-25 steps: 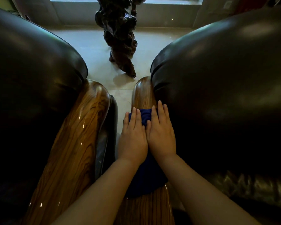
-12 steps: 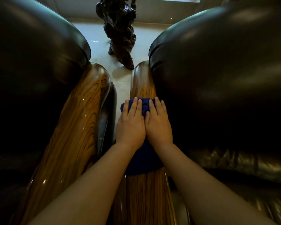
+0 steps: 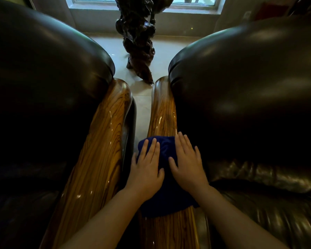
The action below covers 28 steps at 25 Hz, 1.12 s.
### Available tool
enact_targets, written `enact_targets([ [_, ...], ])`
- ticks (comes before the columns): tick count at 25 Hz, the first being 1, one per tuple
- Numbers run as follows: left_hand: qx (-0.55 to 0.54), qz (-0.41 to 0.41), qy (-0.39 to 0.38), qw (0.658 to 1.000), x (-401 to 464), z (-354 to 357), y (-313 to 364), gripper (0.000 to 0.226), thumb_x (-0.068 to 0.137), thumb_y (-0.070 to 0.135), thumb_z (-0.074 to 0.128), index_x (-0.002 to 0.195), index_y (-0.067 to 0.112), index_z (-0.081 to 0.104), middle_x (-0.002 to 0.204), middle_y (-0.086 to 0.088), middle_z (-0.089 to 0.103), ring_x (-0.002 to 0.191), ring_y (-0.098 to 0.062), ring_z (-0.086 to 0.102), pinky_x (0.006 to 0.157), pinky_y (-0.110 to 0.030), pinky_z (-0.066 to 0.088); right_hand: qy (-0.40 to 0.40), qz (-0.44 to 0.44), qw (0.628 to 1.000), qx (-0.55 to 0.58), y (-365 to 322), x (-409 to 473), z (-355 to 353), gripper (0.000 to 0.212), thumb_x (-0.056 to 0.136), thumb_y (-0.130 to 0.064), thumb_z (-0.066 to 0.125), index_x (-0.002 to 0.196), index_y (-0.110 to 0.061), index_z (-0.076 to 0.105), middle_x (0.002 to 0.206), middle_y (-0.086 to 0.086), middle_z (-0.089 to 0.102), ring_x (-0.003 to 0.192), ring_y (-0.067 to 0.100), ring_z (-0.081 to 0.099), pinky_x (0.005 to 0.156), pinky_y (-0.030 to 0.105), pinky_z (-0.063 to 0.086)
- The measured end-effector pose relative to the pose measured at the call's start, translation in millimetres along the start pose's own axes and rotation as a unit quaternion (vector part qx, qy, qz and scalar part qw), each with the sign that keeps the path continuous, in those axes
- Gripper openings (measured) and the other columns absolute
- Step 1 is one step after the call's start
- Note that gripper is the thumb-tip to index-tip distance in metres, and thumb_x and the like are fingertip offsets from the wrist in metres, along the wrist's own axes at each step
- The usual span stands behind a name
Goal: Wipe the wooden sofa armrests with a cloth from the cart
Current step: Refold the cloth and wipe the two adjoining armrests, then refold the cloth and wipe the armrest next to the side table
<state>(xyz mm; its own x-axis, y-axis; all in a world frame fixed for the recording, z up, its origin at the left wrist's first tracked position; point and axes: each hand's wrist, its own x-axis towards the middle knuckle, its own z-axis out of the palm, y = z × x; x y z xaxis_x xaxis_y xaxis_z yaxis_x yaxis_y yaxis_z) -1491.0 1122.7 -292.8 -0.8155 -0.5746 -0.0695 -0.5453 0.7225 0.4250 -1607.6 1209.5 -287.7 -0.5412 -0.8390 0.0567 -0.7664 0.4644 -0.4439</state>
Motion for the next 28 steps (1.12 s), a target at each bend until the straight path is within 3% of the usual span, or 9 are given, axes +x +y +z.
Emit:
enact_targets([
  [4,0.041,0.034,0.02,0.998,-5,-15,2,0.069,0.088,0.028,0.052,0.144,0.014,0.014,0.156,-0.004,0.013,0.143,-0.016,0.005,0.112,-0.03,0.009,-0.02,-0.061,0.997,-0.049,8,-13,-16,0.065,0.084,-0.029,0.059,0.14,-0.015,0.03,0.148,0.008,0.032,0.138,0.019,0.027,0.11,0.028,0.023],
  [7,0.071,0.057,0.062,0.994,-10,-15,13,0.051,0.088,0.019,0.054,0.135,0.009,0.038,0.136,-0.009,0.046,0.125,-0.02,0.041,0.102,-0.029,0.038,-0.01,-0.056,0.996,-0.068,3,-18,-12,0.055,0.086,-0.023,0.06,0.136,-0.013,0.039,0.144,0.011,0.039,0.134,0.022,0.033,0.107,0.03,0.031],
  [9,0.052,0.052,0.069,0.995,-13,-15,18,0.039,0.089,0.016,0.052,0.127,0.01,0.048,0.124,-0.007,0.055,0.113,-0.018,0.05,0.092,-0.027,0.044,0.005,-0.032,0.996,-0.084,-2,-22,-11,0.05,0.084,-0.018,0.062,0.131,-0.012,0.046,0.138,0.014,0.045,0.128,0.026,0.041,0.101,0.034,0.042],
  [12,0.025,0.051,0.064,0.996,-12,-22,19,0.02,0.091,0.017,0.047,0.108,0.014,0.056,0.111,-0.003,0.059,0.1,-0.014,0.051,0.081,-0.023,0.045,0.005,-0.034,0.994,-0.106,-7,-31,-13,0.038,0.082,-0.01,0.063,0.119,-0.008,0.055,0.122,0.014,0.056,0.11,0.026,0.053,0.086,0.034,0.054],
  [14,0.026,0.053,0.043,0.997,-11,-28,22,0.015,0.091,0.018,0.045,0.101,0.015,0.056,0.106,-0.002,0.059,0.095,-0.013,0.051,0.079,-0.023,0.045,-0.007,-0.049,0.994,-0.101,-10,-36,-19,0.025,0.084,-0.009,0.058,0.109,-0.008,0.057,0.113,0.011,0.057,0.101,0.022,0.053,0.08,0.029,0.053],
  [18,0.004,0.013,-0.032,0.999,-19,-40,32,0.017,0.091,0.013,0.044,0.102,0.014,0.058,0.108,-0.004,0.059,0.096,-0.016,0.056,0.087,-0.028,0.048,-0.018,-0.038,0.997,-0.057,-7,-44,-32,0.02,0.09,-0.011,0.048,0.108,-0.015,0.056,0.11,0.004,0.053,0.098,0.015,0.048,0.08,0.021,0.043],
  [22,-0.014,-0.039,-0.124,0.991,-17,-75,38,0.02,0.088,0.011,0.05,0.106,0.015,0.058,0.114,-0.005,0.057,0.103,-0.019,0.057,0.094,-0.034,0.048,-0.046,-0.024,0.999,0.008,0,-38,-77,0.017,0.088,-0.012,0.051,0.1,-0.018,0.061,0.102,-0.002,0.053,0.088,0.008,0.048,0.073,0.014,0.038],
  [25,-0.048,-0.037,-0.114,0.992,-19,-116,60,0.015,0.085,0.011,0.057,0.096,0.02,0.06,0.105,0.0,0.058,0.096,-0.012,0.057,0.089,-0.03,0.051,-0.067,0.004,0.997,0.037,-5,-39,-132,0.017,0.085,-0.012,0.057,0.098,-0.022,0.063,0.095,-0.01,0.045,0.081,0.001,0.045,0.059,0.009,0.036],
  [28,-0.072,-0.02,-0.093,0.993,-26,-165,96,0.017,0.082,0.01,0.061,0.08,0.026,0.058,0.094,0.005,0.058,0.089,-0.01,0.059,0.082,-0.026,0.053,-0.067,0.026,0.996,0.053,-19,-49,-194,0.016,0.083,-0.01,0.059,0.093,-0.021,0.065,0.093,-0.008,0.048,0.084,0.006,0.05,0.065,0.011,0.037],
])
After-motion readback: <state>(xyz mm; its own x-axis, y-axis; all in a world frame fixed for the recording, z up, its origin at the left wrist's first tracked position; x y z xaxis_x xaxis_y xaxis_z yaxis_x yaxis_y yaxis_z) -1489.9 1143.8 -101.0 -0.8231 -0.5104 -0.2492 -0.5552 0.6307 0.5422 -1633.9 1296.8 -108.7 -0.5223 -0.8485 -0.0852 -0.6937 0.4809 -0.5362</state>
